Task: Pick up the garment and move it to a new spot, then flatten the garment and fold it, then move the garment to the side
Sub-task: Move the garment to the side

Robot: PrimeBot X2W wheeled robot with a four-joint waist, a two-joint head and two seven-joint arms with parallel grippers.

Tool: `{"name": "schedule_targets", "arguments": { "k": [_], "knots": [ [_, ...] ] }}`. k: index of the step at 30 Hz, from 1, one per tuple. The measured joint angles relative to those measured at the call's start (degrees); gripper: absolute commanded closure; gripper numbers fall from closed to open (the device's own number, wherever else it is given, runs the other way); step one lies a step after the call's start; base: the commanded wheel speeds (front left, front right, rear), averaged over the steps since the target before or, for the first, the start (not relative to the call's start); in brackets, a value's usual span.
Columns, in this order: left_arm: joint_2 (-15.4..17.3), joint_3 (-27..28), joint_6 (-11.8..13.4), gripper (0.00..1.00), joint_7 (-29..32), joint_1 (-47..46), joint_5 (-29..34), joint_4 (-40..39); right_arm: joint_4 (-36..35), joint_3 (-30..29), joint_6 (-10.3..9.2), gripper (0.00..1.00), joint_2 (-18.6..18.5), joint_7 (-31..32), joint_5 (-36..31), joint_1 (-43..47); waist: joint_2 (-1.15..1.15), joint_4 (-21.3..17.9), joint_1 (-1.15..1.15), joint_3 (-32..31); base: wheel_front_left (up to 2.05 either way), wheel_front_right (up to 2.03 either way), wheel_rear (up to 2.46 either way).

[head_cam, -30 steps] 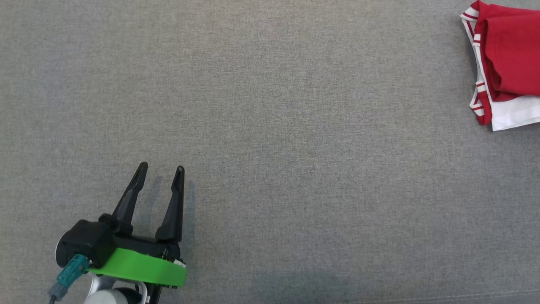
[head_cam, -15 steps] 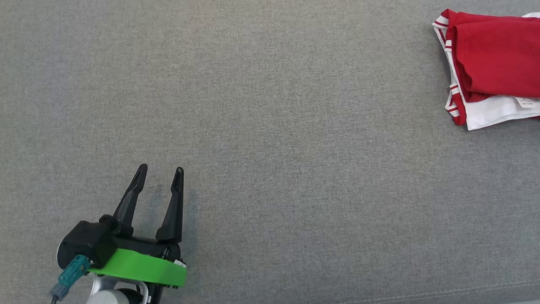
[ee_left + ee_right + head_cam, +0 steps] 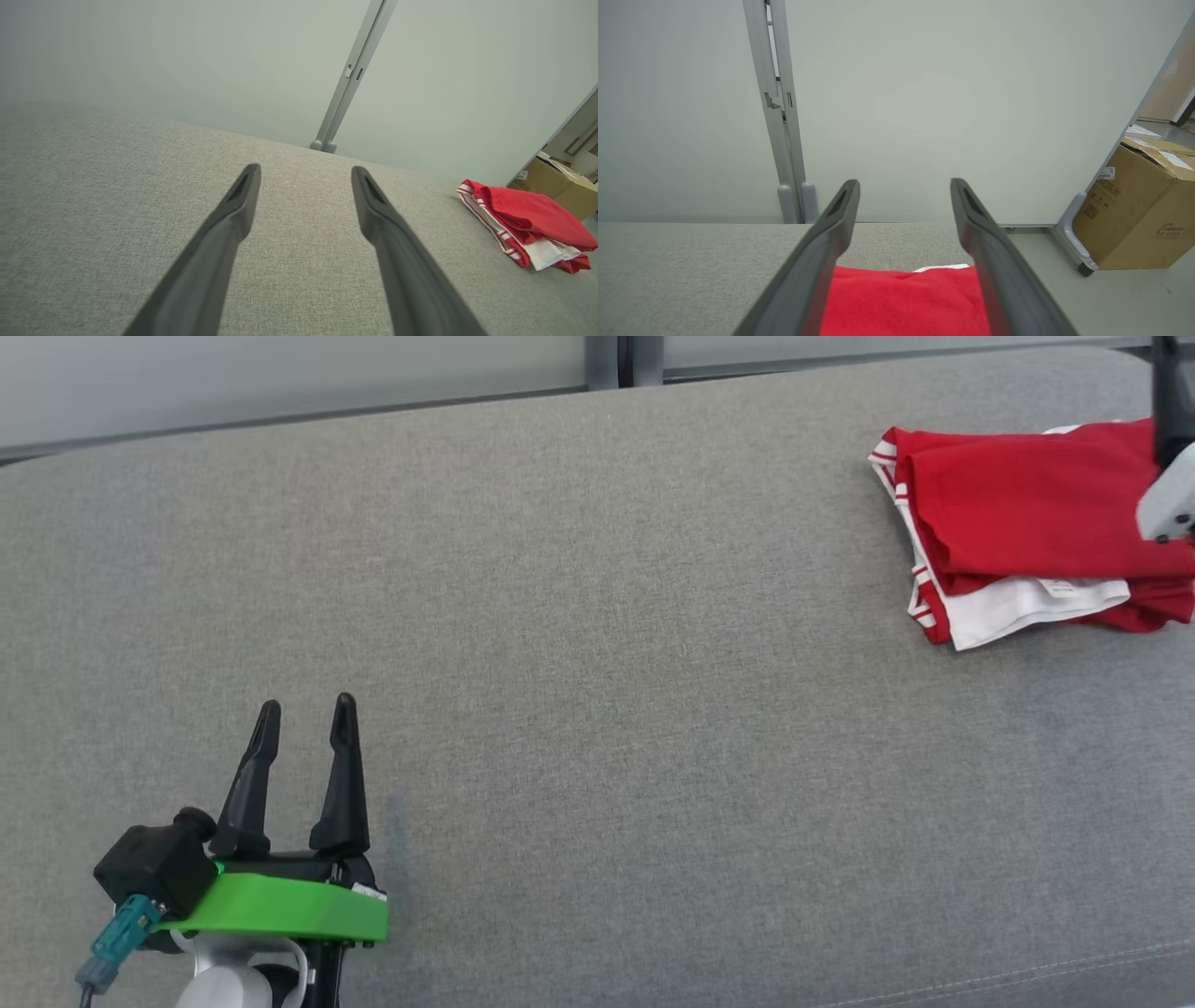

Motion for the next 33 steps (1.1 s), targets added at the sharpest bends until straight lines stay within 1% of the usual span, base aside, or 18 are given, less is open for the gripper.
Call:
{"name": "schedule_targets", "arguments": {
  "k": [6, 7, 10, 14, 17, 21, 28, 33],
  "knots": [
    [-0.1, 1.1, 1.0, 0.0, 0.0, 0.1, -0.5, 2.2, -2.1, -0.2, -0.67, 0.0, 4.1, -0.2, 0.3, 5.4, 0.0, -0.7, 0.0, -4.5, 0.0, 0.0, 0.0],
    [-0.1, 1.4, 1.0, 0.0, -0.1, 0.2, -0.5, 2.4, -2.7, -0.2, -1.01, 0.0, 4.8, -0.2, 0.3, 6.4, 0.0, -0.8, 0.0, -5.3, 0.0, 0.0, 0.0],
    [-0.2, 1.6, 1.4, 0.0, -0.5, 0.6, -0.5, 3.1, -5.1, -0.4, -1.11, 0.0, 6.7, -0.2, 0.2, 9.3, 0.0, -0.9, 0.0, -7.5, 0.0, 0.0, 0.0],
    [-0.3, 2.2, 2.4, 0.0, -0.5, 2.0, 0.1, 3.5, -9.7, -2.8, -2.31, 0.0, 8.3, -0.2, -0.2, 12.4, 0.0, -1.0, 0.0, -10.1, 0.0, 0.0, 0.0],
    [-0.2, 2.8, 2.5, 0.0, -0.5, 2.7, 0.4, 3.6, -12.9, -5.2, -3.05, 0.0, 9.6, -0.2, -0.3, 15.1, 0.0, -0.9, 0.0, -11.6, 0.0, 0.0, 0.0],
    [-0.3, 3.0, 3.0, 0.0, -0.5, 3.5, 1.6, 3.6, -16.5, -6.7, -3.54, 0.0, 12.0, -0.2, -0.9, 20.1, 0.0, -0.9, 0.0, -12.8, 0.0, 0.0, 0.0],
    [-0.3, 3.3, 3.2, 0.0, -0.7, 5.0, 2.1, 3.6, -22.1, -8.2, -4.03, 0.0, 15.4, -0.2, -4.8, 26.9, 0.0, -1.3, 0.0, -13.3, 0.0, 0.0, 0.0],
    [-0.4, 3.4, 3.4, 0.0, -1.0, 6.2, 2.2, 3.3, -25.7, -9.7, -4.04, 0.0, 16.8, -0.2, -7.9, 30.7, 0.0, -1.5, 0.0, -13.5, 0.0, 0.0, 0.0]
  ]
}}
